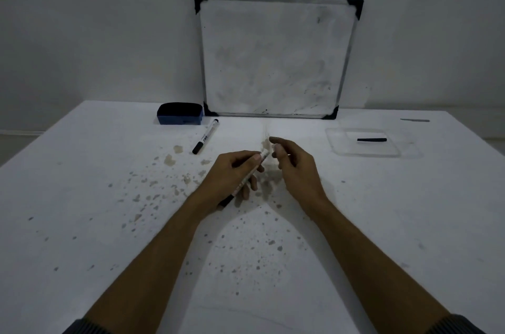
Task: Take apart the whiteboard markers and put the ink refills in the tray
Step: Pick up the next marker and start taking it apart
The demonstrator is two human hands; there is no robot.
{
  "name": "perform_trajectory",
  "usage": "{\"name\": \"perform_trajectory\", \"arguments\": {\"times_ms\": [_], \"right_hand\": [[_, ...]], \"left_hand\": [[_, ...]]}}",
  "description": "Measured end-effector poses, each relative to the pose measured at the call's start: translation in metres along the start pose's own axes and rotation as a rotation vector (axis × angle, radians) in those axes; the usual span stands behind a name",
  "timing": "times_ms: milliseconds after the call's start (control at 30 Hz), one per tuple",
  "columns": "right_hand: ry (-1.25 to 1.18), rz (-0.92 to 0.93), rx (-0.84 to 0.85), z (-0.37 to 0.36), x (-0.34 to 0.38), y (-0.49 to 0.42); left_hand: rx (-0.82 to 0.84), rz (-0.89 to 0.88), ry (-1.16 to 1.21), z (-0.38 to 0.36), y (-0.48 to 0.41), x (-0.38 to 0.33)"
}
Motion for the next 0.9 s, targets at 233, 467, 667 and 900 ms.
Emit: {"name": "perform_trajectory", "arguments": {"times_ms": [233, 467, 667, 900], "right_hand": [[-0.398, -0.257, -0.094, 0.010, -0.005, 0.000], [-0.210, -0.113, -0.047, 0.009, 0.006, 0.006], [-0.127, -0.110, -0.049, 0.011, 0.008, 0.006], [-0.231, -0.124, 0.075, 0.014, 0.009, 0.003]], "left_hand": [[0.010, -0.020, -0.016, -0.003, 0.000, 0.003], [-0.006, -0.039, -0.037, -0.003, -0.002, 0.006], [-0.019, -0.074, -0.047, -0.002, 0.001, 0.004], [0.009, -0.087, -0.102, 0.001, 0.004, 0.003]]}}
Point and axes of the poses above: each hand's wrist, its own y-axis away from the middle knuckle, its own z-axis out of the back of the hand, x = y × z, the point moved 3 cm from there along -y, towards the middle knuckle, and after that the axes turned 1 degree about -x, right-handed, at the moved point
